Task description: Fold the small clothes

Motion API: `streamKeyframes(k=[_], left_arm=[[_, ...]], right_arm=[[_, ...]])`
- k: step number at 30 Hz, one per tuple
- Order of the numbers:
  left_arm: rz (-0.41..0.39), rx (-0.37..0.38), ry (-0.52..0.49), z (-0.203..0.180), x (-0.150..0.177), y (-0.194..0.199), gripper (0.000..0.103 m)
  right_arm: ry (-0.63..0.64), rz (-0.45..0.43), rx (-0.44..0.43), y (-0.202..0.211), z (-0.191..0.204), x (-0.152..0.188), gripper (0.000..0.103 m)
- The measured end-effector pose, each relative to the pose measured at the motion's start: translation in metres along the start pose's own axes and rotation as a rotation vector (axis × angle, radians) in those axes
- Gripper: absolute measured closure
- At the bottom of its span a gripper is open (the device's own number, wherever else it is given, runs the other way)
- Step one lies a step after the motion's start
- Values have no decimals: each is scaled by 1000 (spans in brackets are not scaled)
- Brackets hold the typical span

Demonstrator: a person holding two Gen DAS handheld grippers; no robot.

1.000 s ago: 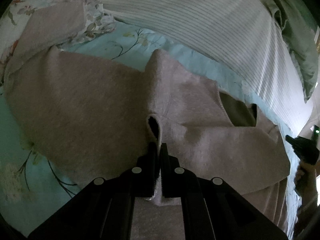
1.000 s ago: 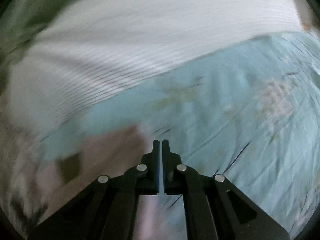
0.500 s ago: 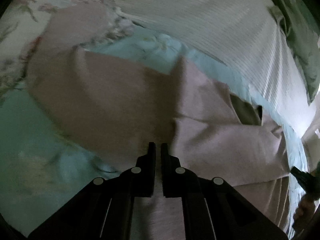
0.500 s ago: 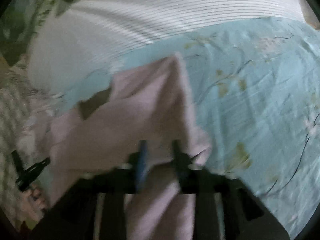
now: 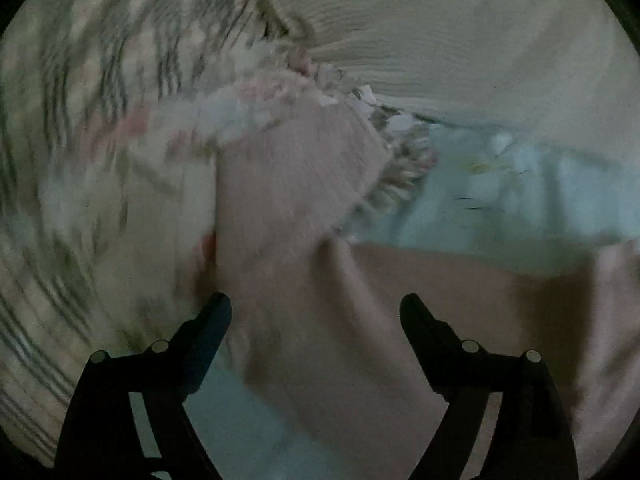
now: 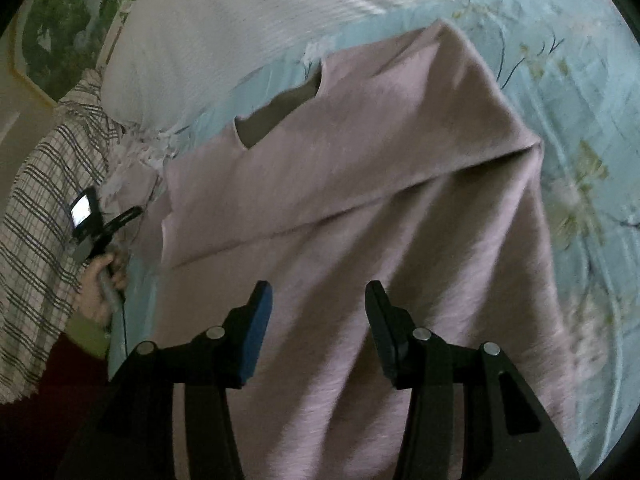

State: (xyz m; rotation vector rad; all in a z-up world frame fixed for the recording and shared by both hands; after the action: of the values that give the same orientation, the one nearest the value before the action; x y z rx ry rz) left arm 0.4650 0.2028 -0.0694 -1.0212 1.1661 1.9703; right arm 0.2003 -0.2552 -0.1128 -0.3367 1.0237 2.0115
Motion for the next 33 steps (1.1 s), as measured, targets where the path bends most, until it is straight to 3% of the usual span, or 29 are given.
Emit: streamKeyframes(k=[5,7,8,9,10,12,15,19,24,26,31,33], left_arm=[[0,-115,-201,-9,-9,-55,16],[18,-131,-211,-1,-10,-73,24],[38,-124,-199,3,-9,-81,54],[59,-99,-180,6,-8,-86,98],[91,-50,-133,9,-8,-90,97],[77,39,4,23,-13,-81,99],[34,167,188,44,-21,-49,99],[3,326,355,48,-23,7,99],[-47,504,434,13,-26,92,99],[-50,611,476,-15,-26,131,99],[-54,812,477,-91,-35,197,99],[-52,841,434,-124,-32,216,99]], right_arm=[[5,5,-10,-5,9,3,53],[4,2,-11,-5,9,2,53],[4,-1,-11,-5,9,2,53],[5,-5,-10,-5,10,1,53],[5,-9,-11,-3,9,1,53],[2,-15,-23,-2,12,1,53],[-2,-21,-40,-1,18,2,53],[-9,-32,-59,4,24,3,53],[-14,-60,-67,19,23,0,53],[-19,-73,-61,26,18,-2,53],[-44,-105,-38,40,2,-5,53],[-59,-110,-29,43,-5,-6,53]])
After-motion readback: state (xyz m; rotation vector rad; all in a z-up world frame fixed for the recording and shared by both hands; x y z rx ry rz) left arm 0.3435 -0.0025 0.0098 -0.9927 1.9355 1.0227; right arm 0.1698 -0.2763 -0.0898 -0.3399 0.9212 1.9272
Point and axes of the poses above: each gripper's, at about its wrist camera, not at the fingertips, and y roughly against the way its jaws point, z to its left, x to its underside, the point moved 6 cm from there along -y, roughly the way its jaws point, and after that the axes turned 15 degrees about -z, right-handed, at the moved point
